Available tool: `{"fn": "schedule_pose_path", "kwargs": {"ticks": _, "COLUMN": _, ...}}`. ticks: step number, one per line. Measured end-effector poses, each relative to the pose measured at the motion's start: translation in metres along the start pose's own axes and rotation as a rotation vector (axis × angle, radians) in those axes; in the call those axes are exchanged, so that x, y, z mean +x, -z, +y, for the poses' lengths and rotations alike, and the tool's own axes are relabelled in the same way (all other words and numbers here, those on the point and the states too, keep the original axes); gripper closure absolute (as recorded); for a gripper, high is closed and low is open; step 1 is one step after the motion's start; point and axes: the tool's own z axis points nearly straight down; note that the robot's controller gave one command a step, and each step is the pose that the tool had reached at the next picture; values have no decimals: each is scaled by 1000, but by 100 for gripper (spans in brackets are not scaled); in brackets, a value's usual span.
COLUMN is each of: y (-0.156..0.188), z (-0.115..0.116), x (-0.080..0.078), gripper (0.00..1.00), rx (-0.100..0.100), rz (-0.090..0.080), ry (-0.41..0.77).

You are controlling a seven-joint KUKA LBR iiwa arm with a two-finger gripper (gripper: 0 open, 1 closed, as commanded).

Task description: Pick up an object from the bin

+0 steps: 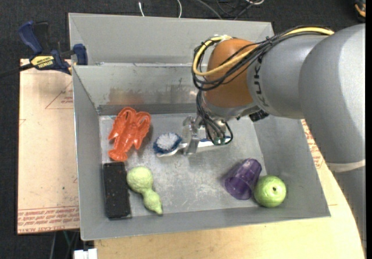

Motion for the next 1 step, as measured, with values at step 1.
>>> {"fn": "schedule_pose_path", "kwargs": {"ticks": 1, "y": 17, "z": 0, "x": 1, "gripper": 100, "rx": 0, "rz": 2, "ry": 0}}
